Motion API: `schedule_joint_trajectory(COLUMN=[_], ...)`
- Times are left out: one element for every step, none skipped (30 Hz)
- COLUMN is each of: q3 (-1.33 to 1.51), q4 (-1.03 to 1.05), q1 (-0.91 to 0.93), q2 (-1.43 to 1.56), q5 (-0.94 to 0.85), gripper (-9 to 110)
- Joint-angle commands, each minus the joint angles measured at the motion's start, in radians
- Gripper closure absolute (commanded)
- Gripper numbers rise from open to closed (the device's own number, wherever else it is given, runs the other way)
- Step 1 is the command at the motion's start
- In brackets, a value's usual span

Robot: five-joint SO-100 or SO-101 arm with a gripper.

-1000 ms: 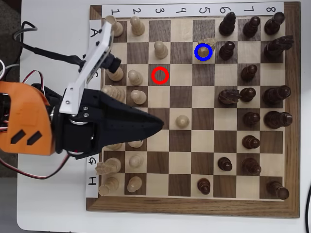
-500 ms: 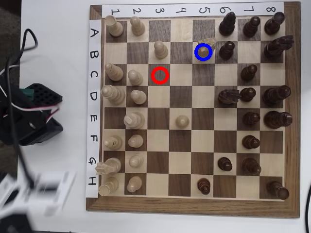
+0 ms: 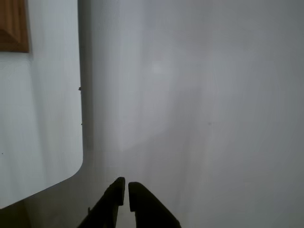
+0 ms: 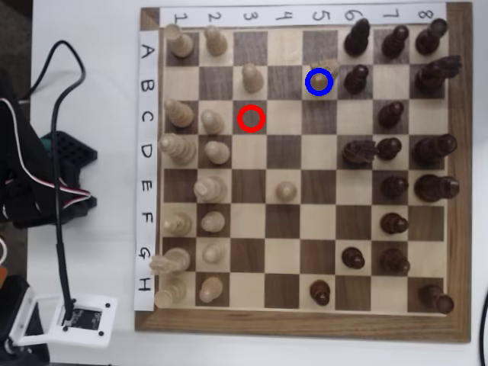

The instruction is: Move the piece to destination

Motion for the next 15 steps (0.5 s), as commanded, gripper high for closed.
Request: schedule_joint_trajectory(q3=[0.066, 0.092, 0.12, 0.149, 0.178, 0.209, 0.241, 0.273, 0.31, 0.348, 0.383, 0.416, 0.446, 0.474, 0.495], q4=[-0.035, -0.046, -0.052, -0.057, -0.06, -0.063, -0.064, -0.066, -0.071, -0.078, -0.084, -0.092, -0.098, -0.098, -0.095], q1=[0.031, 0.034, 0.038, 0.044, 0.051, 0.055, 0.061, 0.069, 0.075, 0.08, 0.084, 0.084, 0.084, 0.087, 0.089], q2=[0.041, 0.054, 0.066, 0.08, 0.095, 0.11, 0.123, 0.138, 0.155, 0.176, 0.199, 0.218, 0.239, 0.259, 0.276], q5=[0.002, 0.005, 0.005, 0.002, -0.003, -0.003, -0.006, -0.011, -0.014, -0.018, -0.026, -0.028, -0.026, -0.031, -0.031], gripper=[101, 101, 101, 101, 101, 101, 101, 101, 101, 101, 101, 101, 101, 101, 101])
